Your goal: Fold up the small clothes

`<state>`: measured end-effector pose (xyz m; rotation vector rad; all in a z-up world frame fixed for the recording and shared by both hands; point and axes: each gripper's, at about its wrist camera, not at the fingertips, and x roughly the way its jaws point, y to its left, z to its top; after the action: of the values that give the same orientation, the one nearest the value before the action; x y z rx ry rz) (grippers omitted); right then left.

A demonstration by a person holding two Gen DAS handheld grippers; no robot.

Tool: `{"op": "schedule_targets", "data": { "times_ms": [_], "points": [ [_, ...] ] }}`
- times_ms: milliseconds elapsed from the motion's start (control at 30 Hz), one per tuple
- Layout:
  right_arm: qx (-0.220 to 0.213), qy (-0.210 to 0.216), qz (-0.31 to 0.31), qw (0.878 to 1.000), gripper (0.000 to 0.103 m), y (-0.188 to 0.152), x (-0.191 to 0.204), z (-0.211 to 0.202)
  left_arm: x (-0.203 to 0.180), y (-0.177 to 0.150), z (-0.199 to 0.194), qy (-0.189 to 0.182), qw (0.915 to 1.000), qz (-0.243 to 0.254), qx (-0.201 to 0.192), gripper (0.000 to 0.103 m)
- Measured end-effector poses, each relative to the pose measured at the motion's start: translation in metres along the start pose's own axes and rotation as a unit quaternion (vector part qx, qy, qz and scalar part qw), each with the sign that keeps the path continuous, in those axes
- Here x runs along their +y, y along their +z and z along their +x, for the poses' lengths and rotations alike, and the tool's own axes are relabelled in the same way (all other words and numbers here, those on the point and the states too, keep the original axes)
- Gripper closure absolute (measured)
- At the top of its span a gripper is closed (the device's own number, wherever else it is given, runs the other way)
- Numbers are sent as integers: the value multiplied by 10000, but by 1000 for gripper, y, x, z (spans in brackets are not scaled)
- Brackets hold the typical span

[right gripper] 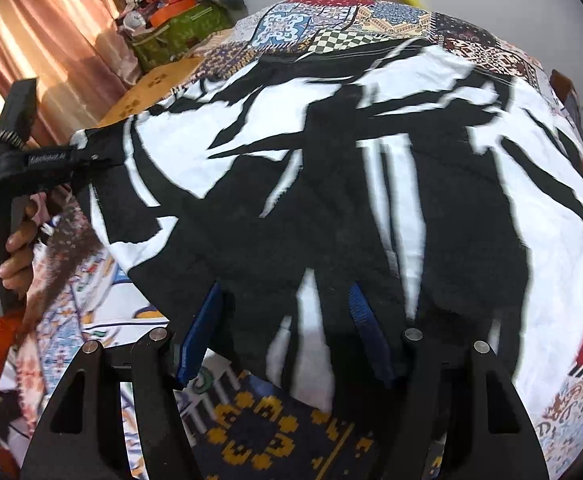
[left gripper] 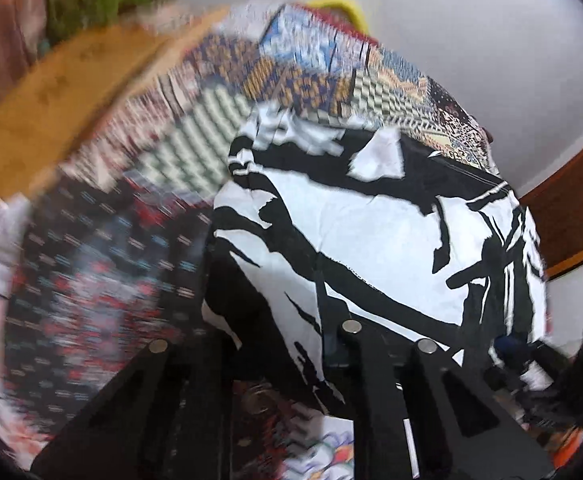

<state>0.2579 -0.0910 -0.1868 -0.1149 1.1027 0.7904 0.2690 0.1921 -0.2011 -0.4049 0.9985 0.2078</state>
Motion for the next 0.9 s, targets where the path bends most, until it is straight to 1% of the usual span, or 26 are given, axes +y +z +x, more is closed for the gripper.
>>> {"op": "schedule_targets", "data": {
  "times_ms": [33,67,133,233,300,367,433,500,600,633,700,767,800,833,900],
  "points": [
    [-70,-16,36,10000,41,0,-1,-5,-1,0,-8,145,9998,109,-113,88],
    [-127,-29,53,9999,41,0,-1,-8,-3,2,-23,443,9980,300,-338,88],
    [-301,-96,109,9994,41,-1,-5,-19,-2,3,-43,769,9936,513,-649,88],
    [-361,-397,150,9984,41,-5,-10,-23,0,5,-62,909,9900,596,-898,89],
    [-255,-524,147,9982,41,-11,-13,-18,-2,8,-70,950,9882,607,-1041,89],
    [-144,-534,134,9984,41,-17,-15,-10,-13,13,-75,933,9863,661,-1185,90],
    [-92,-511,146,9985,41,-21,-15,-4,-32,20,-77,746,9857,836,-1262,92],
    [-128,-461,210,9986,40,-25,-17,-3,-59,26,-78,543,9838,1040,-1354,93],
    [-108,-345,307,9989,39,-25,-21,-4,-116,31,-87,-2,9786,1459,-1449,94],
    [-101,-291,356,9989,39,-25,-22,-4,-136,30,-90,-231,9757,1622,-1456,94],
    [-99,-246,380,9989,39,-24,-26,-4,-174,22,-95,-744,9669,1981,-1427,94],
    [-105,-193,429,9988,39,-24,-26,-5,-209,5,-91,-1149,9565,2412,-1175,94],
    [-117,-163,452,9988,39,-27,-28,-7,-219,-2,-85,-1218,9539,2543,-1026,94],
    [-129,-137,474,9987,39,-28,-29,-7,-226,-9,-78,-1279,9523,2640,-844,94],
    [-179,-75,571,9982,40,-31,-31,-12,-233,-22,-61,-1327,9523,2703,-505,94]
  ]
}}
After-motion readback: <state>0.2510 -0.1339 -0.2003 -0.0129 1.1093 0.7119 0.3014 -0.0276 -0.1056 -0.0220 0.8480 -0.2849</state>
